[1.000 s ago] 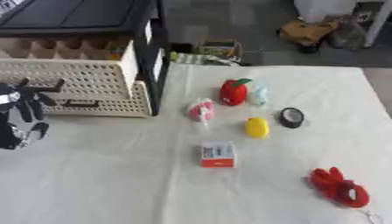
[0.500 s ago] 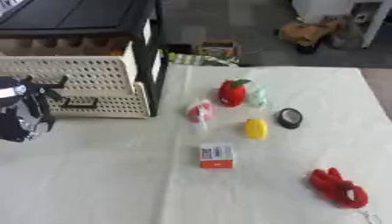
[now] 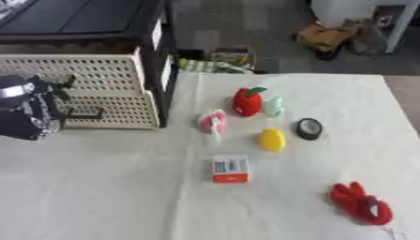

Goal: Pick up objects from table and place into drawer.

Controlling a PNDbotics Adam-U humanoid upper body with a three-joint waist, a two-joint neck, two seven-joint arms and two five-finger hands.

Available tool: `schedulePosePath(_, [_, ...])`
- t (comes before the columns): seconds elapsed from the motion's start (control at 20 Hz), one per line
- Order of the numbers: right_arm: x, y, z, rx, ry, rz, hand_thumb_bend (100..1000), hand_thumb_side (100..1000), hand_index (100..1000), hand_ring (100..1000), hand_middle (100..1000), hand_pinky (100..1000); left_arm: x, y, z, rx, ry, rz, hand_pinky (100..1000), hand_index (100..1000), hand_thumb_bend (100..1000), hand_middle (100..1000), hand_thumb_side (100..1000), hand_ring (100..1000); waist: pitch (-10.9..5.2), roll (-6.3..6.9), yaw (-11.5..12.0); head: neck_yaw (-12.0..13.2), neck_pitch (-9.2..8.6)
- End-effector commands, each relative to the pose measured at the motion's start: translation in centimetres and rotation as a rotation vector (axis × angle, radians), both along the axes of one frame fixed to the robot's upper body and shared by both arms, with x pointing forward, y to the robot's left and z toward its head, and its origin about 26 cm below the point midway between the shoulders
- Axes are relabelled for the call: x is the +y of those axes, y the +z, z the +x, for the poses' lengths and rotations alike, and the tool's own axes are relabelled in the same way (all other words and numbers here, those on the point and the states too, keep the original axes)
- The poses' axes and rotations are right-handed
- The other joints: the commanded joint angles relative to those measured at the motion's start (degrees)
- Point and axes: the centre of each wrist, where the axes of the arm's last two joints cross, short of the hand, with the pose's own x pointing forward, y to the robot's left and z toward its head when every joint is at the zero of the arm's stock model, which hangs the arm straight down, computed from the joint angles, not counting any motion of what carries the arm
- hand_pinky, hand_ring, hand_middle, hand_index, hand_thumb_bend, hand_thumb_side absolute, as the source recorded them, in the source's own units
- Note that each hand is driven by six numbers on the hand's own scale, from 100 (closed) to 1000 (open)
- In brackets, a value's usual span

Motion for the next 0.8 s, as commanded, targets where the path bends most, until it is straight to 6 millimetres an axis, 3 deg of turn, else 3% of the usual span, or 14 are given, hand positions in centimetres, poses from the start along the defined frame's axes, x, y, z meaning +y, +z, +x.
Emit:
schedulePosePath(0.05, [-0.13, 1.05, -0.43, -0.032, -0.006, -0.022, 100, 771, 735, 593, 524, 784, 0.24, 1.14, -0.13, -0.045, 0.007, 0.009, 337, 993, 105, 618, 408, 548, -1.16, -0.05, -0.1, -0.1, -0.84])
schedulePosePath(0.8, [-0.07, 1.08, -0.41, -0.032, -0.004, -0.02, 100, 765, 733, 592, 521, 784, 0.12, 0.92, 0.6, -0.096, 0.013, -0.04, 255, 910, 105, 543, 408, 464, -1.02, -0.24, -0.2, -0.2, -1.37])
